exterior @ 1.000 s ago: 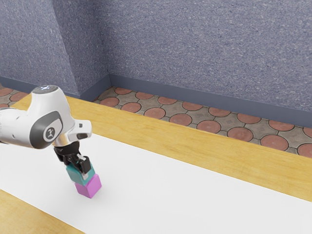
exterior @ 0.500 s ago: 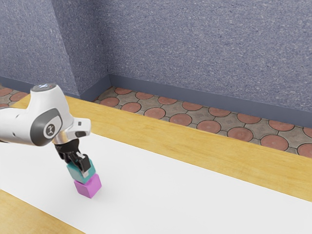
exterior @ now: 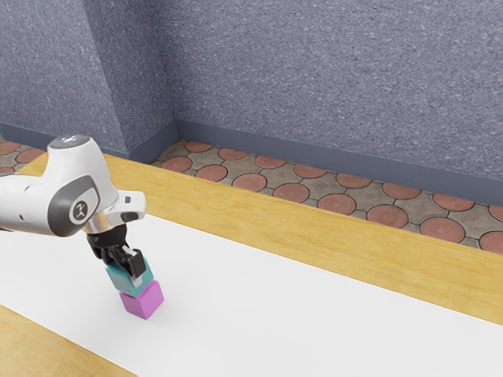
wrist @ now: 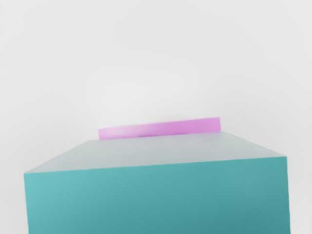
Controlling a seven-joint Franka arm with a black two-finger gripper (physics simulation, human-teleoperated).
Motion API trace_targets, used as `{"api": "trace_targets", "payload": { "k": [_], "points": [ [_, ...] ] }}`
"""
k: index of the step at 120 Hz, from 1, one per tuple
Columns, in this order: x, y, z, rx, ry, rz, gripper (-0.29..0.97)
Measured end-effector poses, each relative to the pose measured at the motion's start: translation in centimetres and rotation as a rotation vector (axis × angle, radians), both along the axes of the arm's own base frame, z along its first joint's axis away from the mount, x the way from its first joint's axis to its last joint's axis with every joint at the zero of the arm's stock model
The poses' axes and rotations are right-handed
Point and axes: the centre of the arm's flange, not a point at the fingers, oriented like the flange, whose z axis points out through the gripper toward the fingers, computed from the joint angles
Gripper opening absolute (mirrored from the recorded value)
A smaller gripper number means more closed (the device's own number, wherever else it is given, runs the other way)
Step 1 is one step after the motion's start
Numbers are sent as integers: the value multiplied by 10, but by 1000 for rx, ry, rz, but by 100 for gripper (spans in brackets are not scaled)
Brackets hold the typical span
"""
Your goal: Pick up the blue block with one arm, and put the blue block on the pink block with one arm
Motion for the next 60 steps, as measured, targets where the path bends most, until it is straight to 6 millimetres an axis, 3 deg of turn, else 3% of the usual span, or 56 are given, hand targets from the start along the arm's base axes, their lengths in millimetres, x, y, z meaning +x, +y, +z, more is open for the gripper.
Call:
{"api": "trace_targets", "payload": {
  "k": [60],
  "points": [
    [2, -1, -1, -3, 1, 25, 33]
  ]
}}
